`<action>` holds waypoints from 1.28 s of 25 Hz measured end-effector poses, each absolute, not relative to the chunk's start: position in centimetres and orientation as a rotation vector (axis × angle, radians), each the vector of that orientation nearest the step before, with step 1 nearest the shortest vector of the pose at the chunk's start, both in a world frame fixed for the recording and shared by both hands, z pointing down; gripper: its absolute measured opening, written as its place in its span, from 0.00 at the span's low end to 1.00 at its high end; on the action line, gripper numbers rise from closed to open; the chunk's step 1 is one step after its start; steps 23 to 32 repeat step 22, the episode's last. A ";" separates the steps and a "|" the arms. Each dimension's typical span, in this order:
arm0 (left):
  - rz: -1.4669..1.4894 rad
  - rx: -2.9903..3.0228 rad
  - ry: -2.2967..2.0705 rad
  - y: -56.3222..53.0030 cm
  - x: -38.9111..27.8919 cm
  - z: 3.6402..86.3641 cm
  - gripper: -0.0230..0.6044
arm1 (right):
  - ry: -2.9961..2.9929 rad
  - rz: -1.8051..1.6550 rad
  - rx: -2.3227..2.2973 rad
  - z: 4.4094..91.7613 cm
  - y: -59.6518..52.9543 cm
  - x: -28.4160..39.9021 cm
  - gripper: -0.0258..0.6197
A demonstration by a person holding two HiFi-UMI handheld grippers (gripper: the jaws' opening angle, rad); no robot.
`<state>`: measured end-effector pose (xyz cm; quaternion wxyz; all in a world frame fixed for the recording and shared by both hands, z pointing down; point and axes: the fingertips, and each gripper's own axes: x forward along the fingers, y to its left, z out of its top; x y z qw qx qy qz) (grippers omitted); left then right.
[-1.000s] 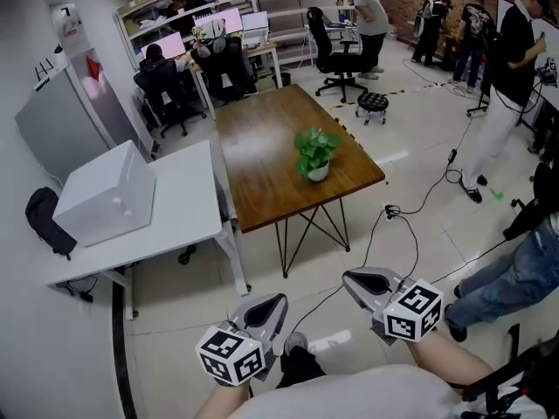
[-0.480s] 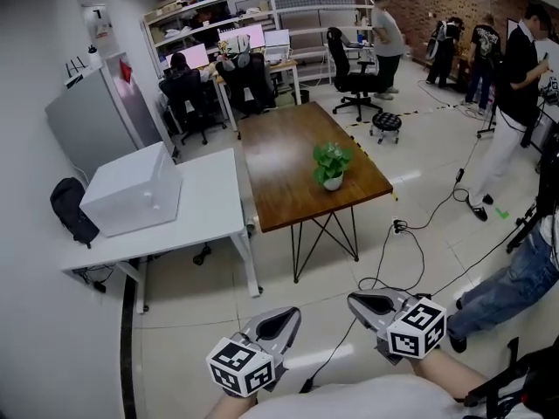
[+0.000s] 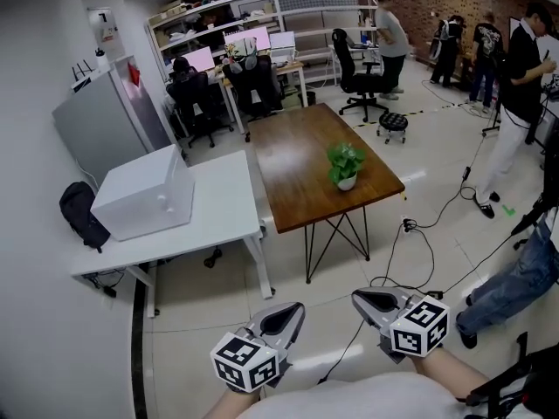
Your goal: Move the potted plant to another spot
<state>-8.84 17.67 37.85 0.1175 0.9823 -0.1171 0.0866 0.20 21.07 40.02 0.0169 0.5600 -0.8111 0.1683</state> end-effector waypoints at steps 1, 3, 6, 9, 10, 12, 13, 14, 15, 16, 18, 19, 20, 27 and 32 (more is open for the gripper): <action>0.253 2.877 -0.338 17.7 -8.9 37.8 0.03 | -2.516 0.526 1.750 40.1 21.0 0.2 0.04; 0.248 2.884 -0.335 17.5 -9.2 37.6 0.03 | -2.513 0.522 1.765 40.0 20.8 0.1 0.04; 0.243 2.888 -0.341 17.3 -9.7 37.5 0.03 | -2.513 0.509 1.763 39.8 20.5 -0.4 0.04; 0.244 2.891 -0.345 17.4 -9.9 37.5 0.03 | -2.516 0.495 1.756 39.7 20.7 -0.8 0.04; 0.244 2.894 -0.344 17.5 -9.9 37.4 0.03 | -2.515 0.492 1.754 39.7 20.7 -0.8 0.04; 0.243 2.896 -0.342 17.7 -9.9 37.2 0.03 | -2.513 0.492 1.750 39.6 20.8 -0.8 0.04; 0.244 2.895 -0.342 17.7 -9.9 37.1 0.03 | -2.513 0.494 1.749 39.6 20.8 -0.8 0.04; 0.245 2.894 -0.344 17.8 -9.9 37.1 0.03 | -2.514 0.496 1.747 39.6 20.8 -0.9 0.04; 0.245 2.893 -0.346 17.8 -9.9 37.1 0.03 | -2.514 0.497 1.746 39.6 20.8 -0.9 0.04; 0.245 2.893 -0.348 17.7 -9.9 37.1 0.03 | -2.514 0.497 1.747 39.6 20.8 -0.9 0.04; 0.243 2.893 -0.353 17.6 -9.9 37.2 0.03 | -2.515 0.494 1.750 39.5 20.7 -0.8 0.04; 0.241 2.894 -0.355 17.6 -9.9 37.2 0.03 | -2.516 0.491 1.751 39.5 20.6 -0.8 0.04; 0.240 2.894 -0.357 17.5 -9.9 37.3 0.03 | -2.516 0.487 1.752 39.5 20.5 -0.8 0.04; 0.240 2.893 -0.361 17.4 -10.0 37.4 0.03 | -2.516 0.479 1.752 39.5 20.4 -0.7 0.04; 0.240 2.893 -0.361 17.4 -10.0 37.4 0.03 | -2.516 0.479 1.752 39.5 20.4 -0.7 0.04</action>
